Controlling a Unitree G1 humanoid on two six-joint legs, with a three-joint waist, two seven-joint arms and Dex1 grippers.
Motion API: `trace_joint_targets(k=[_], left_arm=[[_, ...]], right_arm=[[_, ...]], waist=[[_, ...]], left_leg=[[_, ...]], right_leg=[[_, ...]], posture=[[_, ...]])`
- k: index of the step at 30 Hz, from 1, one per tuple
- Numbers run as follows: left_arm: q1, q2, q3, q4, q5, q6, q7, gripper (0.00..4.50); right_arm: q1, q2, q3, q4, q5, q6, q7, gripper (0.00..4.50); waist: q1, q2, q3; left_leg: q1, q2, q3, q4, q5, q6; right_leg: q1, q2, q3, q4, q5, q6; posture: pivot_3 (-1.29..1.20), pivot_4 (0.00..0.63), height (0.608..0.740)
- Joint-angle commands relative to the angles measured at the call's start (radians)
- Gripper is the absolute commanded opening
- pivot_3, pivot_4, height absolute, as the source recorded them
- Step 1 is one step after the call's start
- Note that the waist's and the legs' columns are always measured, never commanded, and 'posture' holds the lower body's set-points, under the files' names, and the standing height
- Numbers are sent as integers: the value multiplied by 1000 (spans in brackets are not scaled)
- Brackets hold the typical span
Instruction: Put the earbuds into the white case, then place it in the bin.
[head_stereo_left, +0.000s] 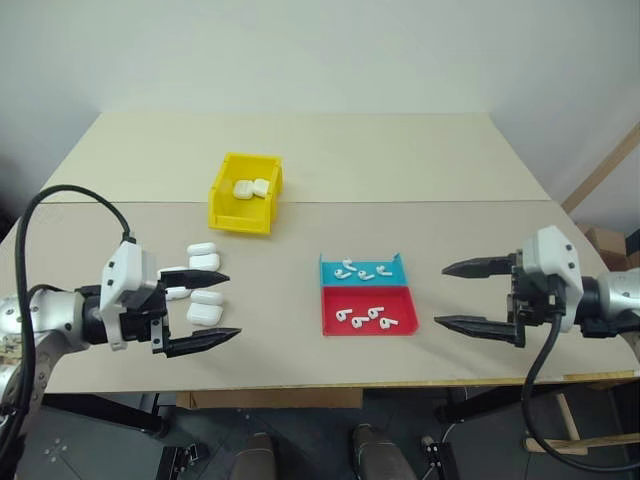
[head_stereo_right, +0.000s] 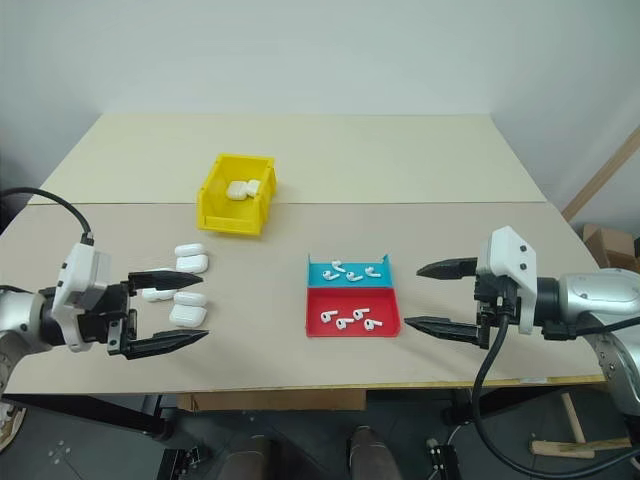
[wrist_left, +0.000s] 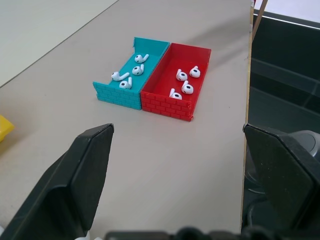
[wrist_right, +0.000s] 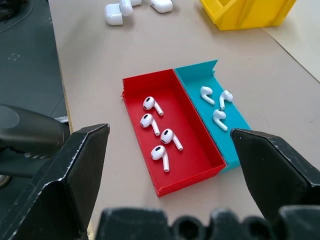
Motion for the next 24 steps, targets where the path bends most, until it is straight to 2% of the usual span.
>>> trace_joint_targets(k=[1,10,15,18,20,22,24], left_arm=[[-27,13,10,-12,-23,18,12,4500],[-33,57,27,-11,-28,74,8,4500],[-87,84,-10,-40,1,186,144,4500],[-98,95,12,-78,-57,312,226,4500],[-104,173,-10,-140,-54,406,249,4500],[-138,196,-15,-167,-83,518,326,4500],[-273,175,-65,-132,-118,748,459,4500]], right_arm=[[-2,-10,-41,-30,12,-5,-7,4486],[2,-3,-39,-35,18,-1,-24,4486],[1,0,-29,-39,13,-1,-40,4486],[11,-5,-40,-57,29,13,-42,4486],[33,-4,-49,-76,30,16,-47,4486],[61,3,-57,-97,30,15,-54,4486],[80,12,-60,-116,30,18,-71,4486]], waist=[[0,0,0],[0,0,0],[1,0,0],[0,0,0],[0,-2,1],[0,-2,1],[6,-2,1]], left_leg=[[0,0,0,0,0,0],[0,0,0,0,0,0],[0,0,0,0,0,0],[0,0,0,0,0,0],[-1,0,0,0,0,0],[-1,0,-1,0,0,0],[-1,-1,-1,0,0,0]], right_leg=[[0,0,0,0,0,0],[0,0,0,0,0,0],[0,0,0,0,0,0],[0,0,0,0,0,0],[-1,0,0,0,0,0],[-1,0,-1,0,0,0],[0,-1,0,0,0,1]], posture=[[0,150,740],[0,150,740],[0,150,740],[0,150,740],[0,150,740],[0,150,740],[0,150,740]])
